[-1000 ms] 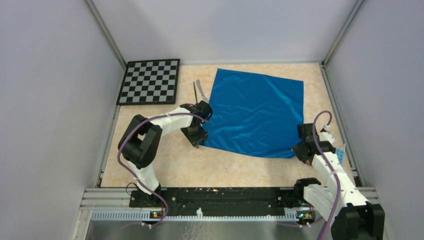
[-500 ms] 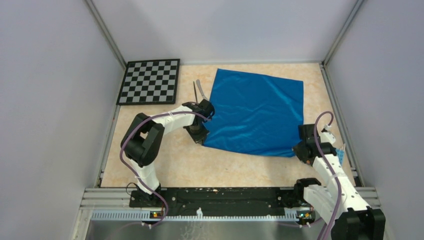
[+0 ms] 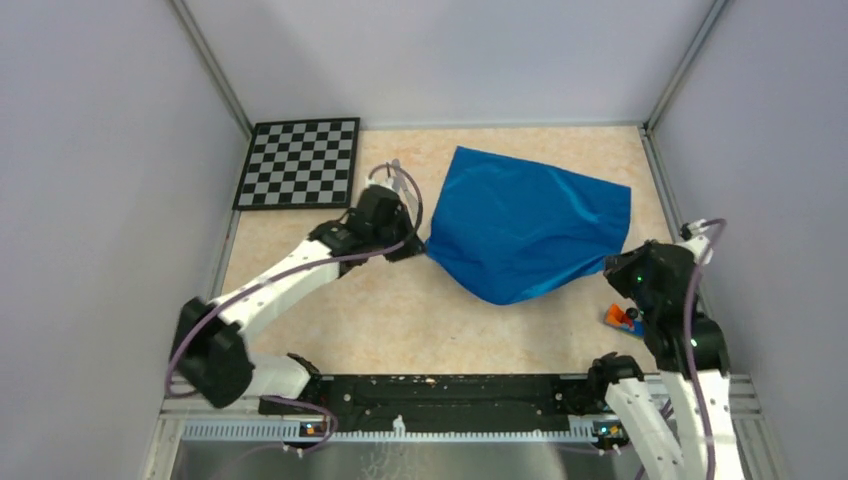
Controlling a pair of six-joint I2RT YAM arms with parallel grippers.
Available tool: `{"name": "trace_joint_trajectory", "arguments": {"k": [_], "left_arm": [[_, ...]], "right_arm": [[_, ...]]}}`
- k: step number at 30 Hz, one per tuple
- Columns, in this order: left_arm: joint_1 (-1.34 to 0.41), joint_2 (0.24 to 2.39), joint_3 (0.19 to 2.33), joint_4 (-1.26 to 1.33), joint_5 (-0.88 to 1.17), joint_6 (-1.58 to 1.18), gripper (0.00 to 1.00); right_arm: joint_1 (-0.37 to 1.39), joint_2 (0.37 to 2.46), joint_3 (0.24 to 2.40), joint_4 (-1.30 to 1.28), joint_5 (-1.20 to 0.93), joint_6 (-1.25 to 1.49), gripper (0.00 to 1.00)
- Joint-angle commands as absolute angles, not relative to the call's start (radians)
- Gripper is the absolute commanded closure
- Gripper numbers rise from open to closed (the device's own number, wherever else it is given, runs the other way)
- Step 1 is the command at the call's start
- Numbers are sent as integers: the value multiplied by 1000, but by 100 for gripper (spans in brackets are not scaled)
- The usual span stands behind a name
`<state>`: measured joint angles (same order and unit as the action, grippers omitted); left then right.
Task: Fold the napkin into a case and place the utensils inside
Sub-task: Pick up the flattened napkin from the center of the board, then fold and flatten the napkin at the center of the board.
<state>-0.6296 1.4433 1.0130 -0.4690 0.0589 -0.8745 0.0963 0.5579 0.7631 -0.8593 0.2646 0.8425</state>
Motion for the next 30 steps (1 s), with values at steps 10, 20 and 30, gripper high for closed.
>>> {"name": "trace_joint_trajectory", "arguments": {"k": [10,20,30], "left_arm": [[-644,840,1340,-194,415,-504,100],[-644,930,1401,-200,103,-502,100],[-528,1507,1579,-147,51,-435,100]], "right_arm": [[101,304,1335,-712,-211,534,100],[102,408,1333,-708,108,649,100],[97,809,1053,-372,418,518,100]]}}
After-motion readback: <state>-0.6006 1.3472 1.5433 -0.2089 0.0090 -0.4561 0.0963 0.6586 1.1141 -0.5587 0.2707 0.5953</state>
